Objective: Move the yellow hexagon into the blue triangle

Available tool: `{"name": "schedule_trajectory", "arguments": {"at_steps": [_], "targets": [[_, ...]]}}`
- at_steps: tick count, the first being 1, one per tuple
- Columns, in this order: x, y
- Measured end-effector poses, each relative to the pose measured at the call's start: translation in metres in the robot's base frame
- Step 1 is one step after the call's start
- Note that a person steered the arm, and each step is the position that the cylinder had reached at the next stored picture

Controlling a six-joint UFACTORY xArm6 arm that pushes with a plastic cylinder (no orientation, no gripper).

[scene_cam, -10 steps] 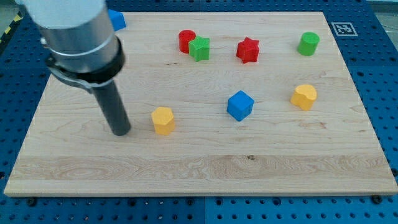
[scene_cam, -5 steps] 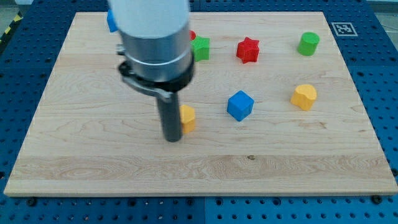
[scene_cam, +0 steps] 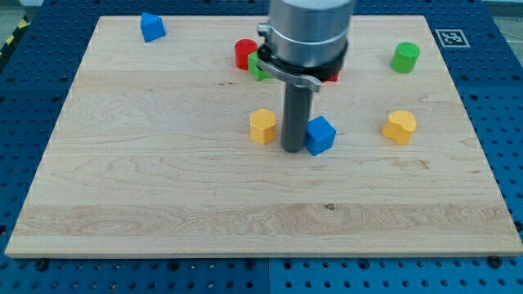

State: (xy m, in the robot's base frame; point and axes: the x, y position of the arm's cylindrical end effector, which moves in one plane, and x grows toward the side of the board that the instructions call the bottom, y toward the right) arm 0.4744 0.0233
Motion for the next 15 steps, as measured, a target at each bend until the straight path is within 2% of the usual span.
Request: {"name": "schedule_trajectory", "arguments": {"at_steps": [2, 3, 5, 6, 8, 10, 11, 12, 13, 14, 15], "targets": [[-0.049, -0.1], [-0.091, -0.119], [-0.07, -0.081], [-0.102, -0.079], [-0.138, -0.154], [-0.146, -0.148], [-0.18, -0.156], [-0.19, -0.161], [-0.169, -0.158], [-0.167, -0.18], [-0.196, -0.19]]}}
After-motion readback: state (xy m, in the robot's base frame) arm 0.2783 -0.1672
